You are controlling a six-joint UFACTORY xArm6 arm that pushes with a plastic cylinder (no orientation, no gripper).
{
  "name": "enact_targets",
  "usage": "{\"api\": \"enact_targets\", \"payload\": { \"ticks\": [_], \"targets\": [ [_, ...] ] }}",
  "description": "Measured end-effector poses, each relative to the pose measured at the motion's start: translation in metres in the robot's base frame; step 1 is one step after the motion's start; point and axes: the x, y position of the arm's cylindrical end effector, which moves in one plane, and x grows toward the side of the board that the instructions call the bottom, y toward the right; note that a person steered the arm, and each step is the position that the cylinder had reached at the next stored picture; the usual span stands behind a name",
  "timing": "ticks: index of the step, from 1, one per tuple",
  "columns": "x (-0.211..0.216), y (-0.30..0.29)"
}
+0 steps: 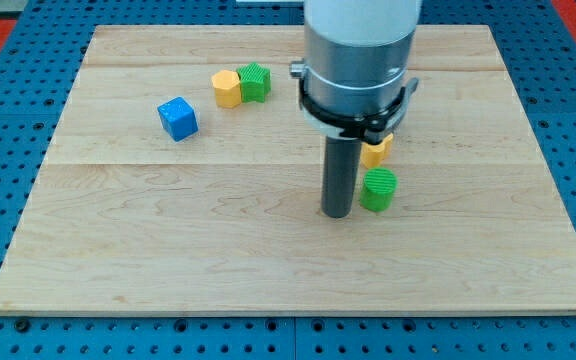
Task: Push the green circle and yellow heart slightly towards right
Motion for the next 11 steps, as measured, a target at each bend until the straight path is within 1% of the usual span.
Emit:
{"api": "enact_targets", "payload": {
  "ticks": [1, 2, 3, 4, 6, 8, 9, 10, 11],
  "targets": [
    [-0.005, 0.021],
    [0.000, 0.038],
    [0.000, -0.033],
    [-0.038, -0.043],
    [-0.058, -0.011],
    [-0.062, 0.044],
    [-0.063, 0.035],
    [-0.080, -0.044],
    [-0.128, -0.065]
  ]
}}
